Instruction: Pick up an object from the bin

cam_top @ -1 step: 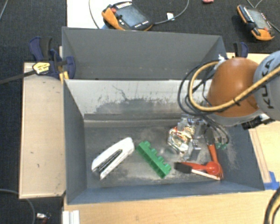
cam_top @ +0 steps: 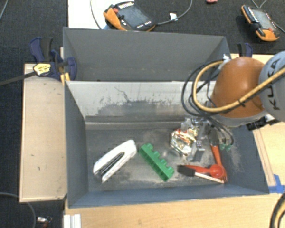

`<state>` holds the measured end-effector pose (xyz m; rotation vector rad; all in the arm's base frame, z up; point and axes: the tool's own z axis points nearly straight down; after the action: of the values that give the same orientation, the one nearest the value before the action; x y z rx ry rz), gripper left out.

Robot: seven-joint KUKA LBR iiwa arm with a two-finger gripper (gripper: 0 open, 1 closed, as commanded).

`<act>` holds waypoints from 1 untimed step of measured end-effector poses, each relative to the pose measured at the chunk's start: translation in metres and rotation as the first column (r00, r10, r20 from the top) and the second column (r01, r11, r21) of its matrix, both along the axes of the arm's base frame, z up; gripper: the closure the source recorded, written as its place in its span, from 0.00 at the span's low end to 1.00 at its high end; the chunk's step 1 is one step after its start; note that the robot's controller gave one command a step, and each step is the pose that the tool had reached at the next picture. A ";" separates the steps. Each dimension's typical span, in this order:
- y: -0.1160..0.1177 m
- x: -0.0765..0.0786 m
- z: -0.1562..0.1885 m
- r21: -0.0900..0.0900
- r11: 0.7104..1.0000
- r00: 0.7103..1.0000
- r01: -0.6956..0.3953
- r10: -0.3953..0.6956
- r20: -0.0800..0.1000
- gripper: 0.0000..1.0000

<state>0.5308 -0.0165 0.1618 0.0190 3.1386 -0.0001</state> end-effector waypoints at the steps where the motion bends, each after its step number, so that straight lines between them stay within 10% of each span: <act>1: 0.007 -0.010 0.063 0.000 1.000 1.000 -0.015 0.015 0.008 0.00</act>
Offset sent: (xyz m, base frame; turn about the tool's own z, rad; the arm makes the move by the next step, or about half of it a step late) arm 0.0036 -0.0037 0.0653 0.0085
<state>0.5209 -0.0092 0.2244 -0.0052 3.1310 0.0001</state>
